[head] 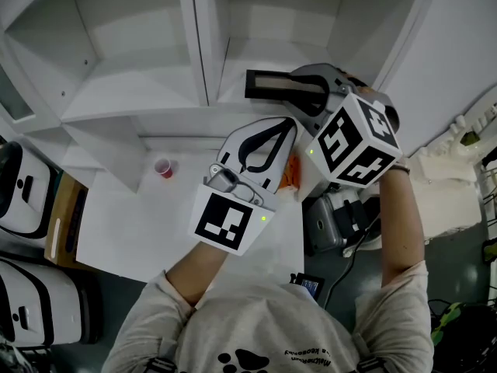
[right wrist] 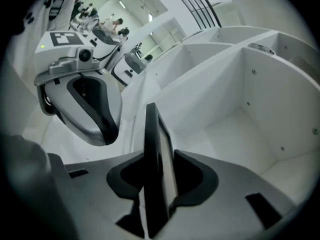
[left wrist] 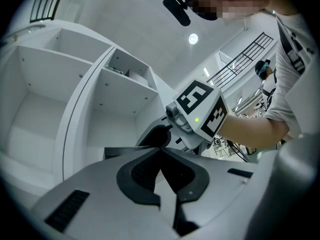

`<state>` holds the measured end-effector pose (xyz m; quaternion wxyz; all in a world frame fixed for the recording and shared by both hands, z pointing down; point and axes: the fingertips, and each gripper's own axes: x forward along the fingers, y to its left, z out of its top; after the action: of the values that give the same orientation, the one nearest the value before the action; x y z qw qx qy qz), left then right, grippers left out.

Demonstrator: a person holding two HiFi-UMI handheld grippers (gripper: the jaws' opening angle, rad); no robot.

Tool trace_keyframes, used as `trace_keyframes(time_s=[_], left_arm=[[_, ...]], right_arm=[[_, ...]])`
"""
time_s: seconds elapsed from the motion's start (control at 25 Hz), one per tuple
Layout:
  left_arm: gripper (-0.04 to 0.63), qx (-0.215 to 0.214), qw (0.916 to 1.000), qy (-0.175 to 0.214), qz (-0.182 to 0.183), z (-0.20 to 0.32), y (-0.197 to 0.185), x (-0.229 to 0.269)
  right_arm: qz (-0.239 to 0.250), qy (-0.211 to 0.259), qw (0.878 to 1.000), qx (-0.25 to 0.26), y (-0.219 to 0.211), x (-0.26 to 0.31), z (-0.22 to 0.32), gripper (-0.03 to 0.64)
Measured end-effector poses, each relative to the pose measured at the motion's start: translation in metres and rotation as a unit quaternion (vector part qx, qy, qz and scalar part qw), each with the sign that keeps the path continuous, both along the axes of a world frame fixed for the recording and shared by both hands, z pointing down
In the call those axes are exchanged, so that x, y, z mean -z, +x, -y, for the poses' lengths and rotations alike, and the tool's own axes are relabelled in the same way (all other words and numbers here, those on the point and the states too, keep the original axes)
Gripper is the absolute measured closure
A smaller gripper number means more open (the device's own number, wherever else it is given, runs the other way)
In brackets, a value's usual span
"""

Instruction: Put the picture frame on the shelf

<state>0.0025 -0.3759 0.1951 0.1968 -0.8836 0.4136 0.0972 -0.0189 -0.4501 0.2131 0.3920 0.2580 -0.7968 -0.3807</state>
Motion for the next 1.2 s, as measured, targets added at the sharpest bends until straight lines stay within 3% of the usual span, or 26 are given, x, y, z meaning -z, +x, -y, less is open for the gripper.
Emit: trace_keyframes(time_s=[0.08,0.44,0.56,0.68,0.96,1.2], left_arm=[[0.575,0.001,1.0,0.0,0.002,0.0,-0.001,0.0],[0.575,0.017,0.9998,-0.008,0.009,0.016,-0.007,-0.002],[0.575,0.019,0.9997,-0.01,0.014,0.021,-0.007,-0.004],[0.575,0.019,0.9996,-0.014,0.017,0.025,-0.006,-0.006],[0.575,0.022,0.9989,-0.03,0.03,0.033,0.0,-0.013],[0.575,0.025,0.9976,-0.048,0.042,0.038,0.005,-0.017]], right_arm=[[0.005,-0.03,1.0,0.002,-0.002,-0.004,-0.002,0.462],[0.003,-0.046,0.999,0.003,-0.002,-0.004,-0.003,0.443],[-0.011,-0.053,0.999,0.01,-0.001,-0.007,-0.005,0.434],[-0.041,-0.061,0.997,0.022,0.0,-0.017,-0.009,0.38],[-0.049,-0.027,0.998,0.024,0.002,-0.02,-0.007,0.37],[-0.066,0.03,0.997,0.015,0.012,-0.013,-0.012,0.37]])
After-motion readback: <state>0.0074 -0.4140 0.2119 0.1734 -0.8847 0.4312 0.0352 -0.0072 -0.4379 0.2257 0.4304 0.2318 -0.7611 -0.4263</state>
